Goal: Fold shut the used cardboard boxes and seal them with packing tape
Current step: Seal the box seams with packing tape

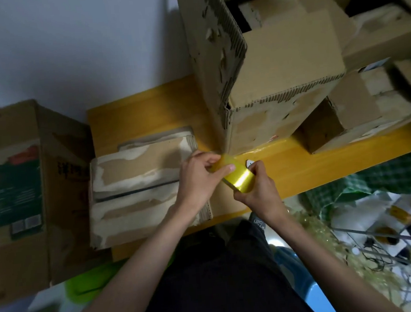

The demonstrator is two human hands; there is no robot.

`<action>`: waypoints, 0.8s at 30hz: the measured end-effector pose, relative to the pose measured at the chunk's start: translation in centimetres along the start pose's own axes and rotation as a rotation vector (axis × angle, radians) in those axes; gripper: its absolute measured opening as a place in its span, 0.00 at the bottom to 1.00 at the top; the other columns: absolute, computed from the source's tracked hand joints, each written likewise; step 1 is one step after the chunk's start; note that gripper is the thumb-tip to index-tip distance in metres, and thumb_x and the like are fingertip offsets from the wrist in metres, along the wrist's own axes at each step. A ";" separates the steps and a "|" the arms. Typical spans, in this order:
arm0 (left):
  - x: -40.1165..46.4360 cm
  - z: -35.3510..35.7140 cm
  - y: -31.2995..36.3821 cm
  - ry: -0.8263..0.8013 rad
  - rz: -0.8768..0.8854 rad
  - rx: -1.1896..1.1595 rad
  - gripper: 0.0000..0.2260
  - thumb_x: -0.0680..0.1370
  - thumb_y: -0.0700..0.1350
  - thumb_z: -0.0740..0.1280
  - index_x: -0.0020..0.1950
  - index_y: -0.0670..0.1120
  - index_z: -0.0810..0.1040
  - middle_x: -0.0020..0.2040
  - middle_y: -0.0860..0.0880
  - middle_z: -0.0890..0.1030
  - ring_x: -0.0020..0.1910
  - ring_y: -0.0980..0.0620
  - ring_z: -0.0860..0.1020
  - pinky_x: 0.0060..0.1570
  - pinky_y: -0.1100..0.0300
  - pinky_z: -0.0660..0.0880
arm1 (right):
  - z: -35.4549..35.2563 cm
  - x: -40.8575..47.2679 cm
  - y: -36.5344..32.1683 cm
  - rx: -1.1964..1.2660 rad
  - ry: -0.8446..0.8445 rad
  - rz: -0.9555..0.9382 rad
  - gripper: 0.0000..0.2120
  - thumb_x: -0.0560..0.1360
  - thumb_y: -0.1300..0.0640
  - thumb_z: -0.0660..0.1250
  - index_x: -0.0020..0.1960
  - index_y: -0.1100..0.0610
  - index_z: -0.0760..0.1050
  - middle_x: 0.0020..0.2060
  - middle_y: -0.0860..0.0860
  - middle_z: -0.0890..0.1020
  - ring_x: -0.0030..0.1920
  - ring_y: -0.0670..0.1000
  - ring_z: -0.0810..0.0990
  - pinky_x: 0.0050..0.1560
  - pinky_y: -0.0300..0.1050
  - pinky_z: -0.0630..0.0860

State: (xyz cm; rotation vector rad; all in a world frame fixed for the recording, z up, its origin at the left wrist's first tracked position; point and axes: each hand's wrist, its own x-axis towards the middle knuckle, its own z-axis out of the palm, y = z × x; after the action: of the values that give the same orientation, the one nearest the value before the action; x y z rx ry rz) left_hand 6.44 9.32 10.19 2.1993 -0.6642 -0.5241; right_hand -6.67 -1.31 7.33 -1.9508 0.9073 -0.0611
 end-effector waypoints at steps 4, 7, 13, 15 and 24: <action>-0.9 -0.9 0.4 0.073 -0.039 -0.074 0.11 0.69 0.50 0.80 0.49 0.49 0.87 0.44 0.55 0.84 0.41 0.65 0.80 0.41 0.74 0.74 | 0.8 -0.6 -0.8 -0.062 -0.006 -0.010 0.28 0.66 0.60 0.79 0.53 0.54 0.62 0.40 0.47 0.70 0.39 0.51 0.69 0.31 0.38 0.64; -1.0 -1.3 0.1 0.070 -0.125 -0.138 0.07 0.71 0.46 0.79 0.47 0.48 0.86 0.41 0.55 0.84 0.41 0.63 0.81 0.42 0.71 0.75 | 1.2 -0.8 -1.1 -0.097 -0.014 -0.028 0.29 0.66 0.59 0.79 0.52 0.53 0.61 0.44 0.50 0.72 0.44 0.54 0.71 0.35 0.44 0.62; -0.9 -1.8 -1.1 0.056 -0.262 -0.291 0.02 0.73 0.41 0.76 0.45 0.46 0.87 0.38 0.54 0.84 0.38 0.60 0.80 0.45 0.62 0.77 | 1.0 -1.3 -1.7 -0.141 -0.073 -0.036 0.29 0.66 0.58 0.80 0.52 0.52 0.61 0.46 0.50 0.72 0.47 0.54 0.70 0.36 0.42 0.63; -1.2 -1.8 -1.3 0.045 -0.256 -0.247 0.02 0.75 0.41 0.75 0.47 0.45 0.86 0.40 0.52 0.85 0.41 0.56 0.81 0.46 0.61 0.77 | 1.3 -1.5 -1.8 -0.163 -0.076 -0.028 0.29 0.66 0.57 0.80 0.52 0.53 0.61 0.45 0.50 0.72 0.45 0.54 0.70 0.34 0.37 0.63; -3.3 -1.2 -1.5 -0.002 -0.202 0.116 0.06 0.83 0.40 0.62 0.47 0.48 0.73 0.49 0.50 0.74 0.52 0.51 0.73 0.50 0.61 0.67 | 1.7 -2.2 -2.9 -0.267 -0.175 -0.090 0.26 0.66 0.33 0.70 0.51 0.49 0.66 0.43 0.46 0.75 0.48 0.51 0.71 0.48 0.47 0.69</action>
State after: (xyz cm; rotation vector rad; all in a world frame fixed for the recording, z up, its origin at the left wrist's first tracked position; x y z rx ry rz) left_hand 4.97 12.87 10.32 2.3909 -0.4866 -0.6033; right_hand -5.96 2.14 9.32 -2.2041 0.7407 0.1850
